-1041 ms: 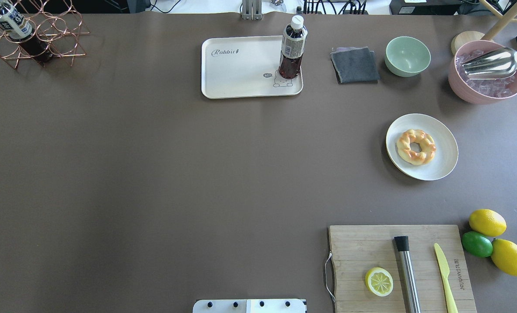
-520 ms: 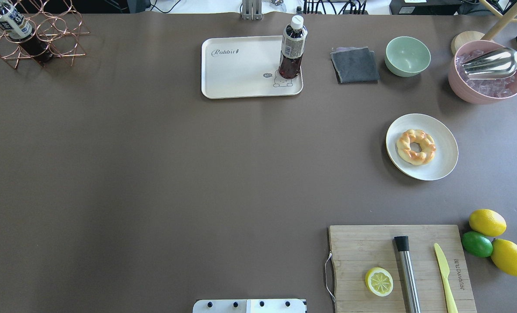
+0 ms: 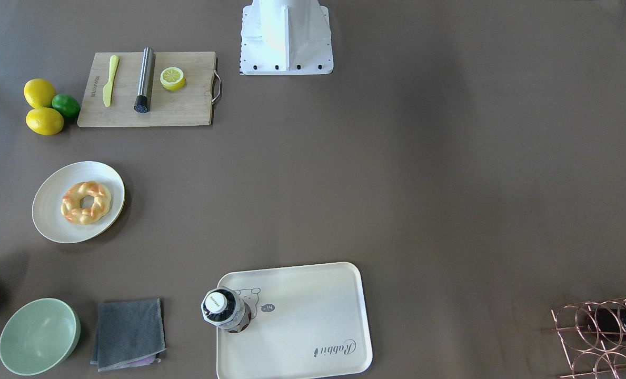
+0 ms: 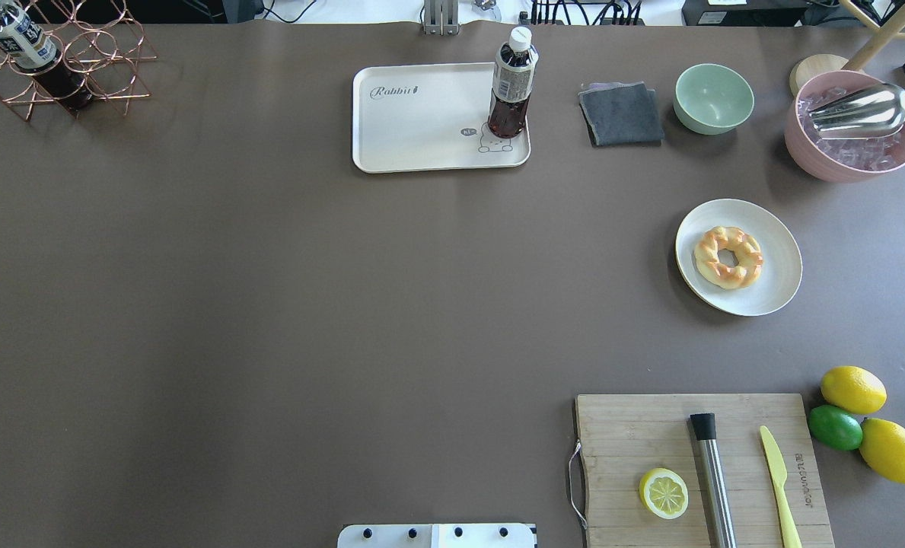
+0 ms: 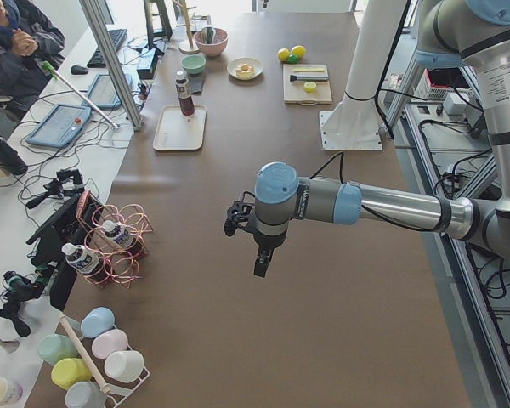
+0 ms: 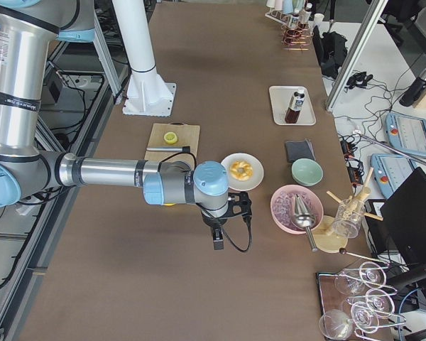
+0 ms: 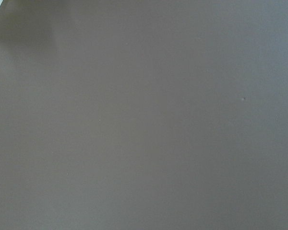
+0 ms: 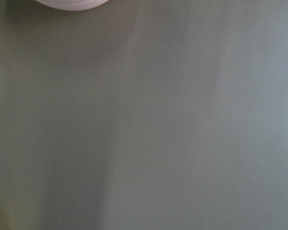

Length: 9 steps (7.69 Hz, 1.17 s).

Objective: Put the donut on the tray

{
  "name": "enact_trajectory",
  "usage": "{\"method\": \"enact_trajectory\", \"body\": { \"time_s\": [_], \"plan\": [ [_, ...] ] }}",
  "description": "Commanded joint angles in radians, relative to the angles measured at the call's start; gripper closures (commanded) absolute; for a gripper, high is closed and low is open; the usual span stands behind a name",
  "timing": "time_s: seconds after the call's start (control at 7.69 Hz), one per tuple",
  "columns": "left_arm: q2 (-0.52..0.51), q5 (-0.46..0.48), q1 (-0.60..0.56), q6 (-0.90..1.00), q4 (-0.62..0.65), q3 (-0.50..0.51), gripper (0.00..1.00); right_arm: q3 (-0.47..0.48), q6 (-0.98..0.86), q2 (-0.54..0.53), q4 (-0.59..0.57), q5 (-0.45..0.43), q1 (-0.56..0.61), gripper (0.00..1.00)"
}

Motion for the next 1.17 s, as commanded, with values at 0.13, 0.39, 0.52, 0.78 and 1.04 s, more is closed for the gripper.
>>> {"method": "enact_trajectory", "body": {
  "time_s": [0.13,0.39,0.52,0.78,1.04],
  "plan": [
    [0.013,-0.002,0.001,0.000,-0.001,-0.001,0.03,-0.001,0.091,0.035,0.115,-0.005,-0.194,0.00],
    [0.013,-0.002,0.001,-0.002,-0.002,0.001,0.03,-0.014,0.375,0.083,0.229,-0.043,-0.335,0.00],
    [0.013,-0.002,0.001,-0.003,-0.002,0.001,0.03,-0.036,0.453,0.113,0.274,-0.049,-0.381,0.00],
    [0.013,0.000,0.003,-0.005,-0.002,0.005,0.03,-0.155,0.612,0.214,0.331,-0.046,-0.423,0.00],
    [0.013,-0.002,0.001,-0.006,-0.014,0.008,0.03,-0.273,0.777,0.276,0.472,-0.046,-0.489,0.06]
  ]
}}
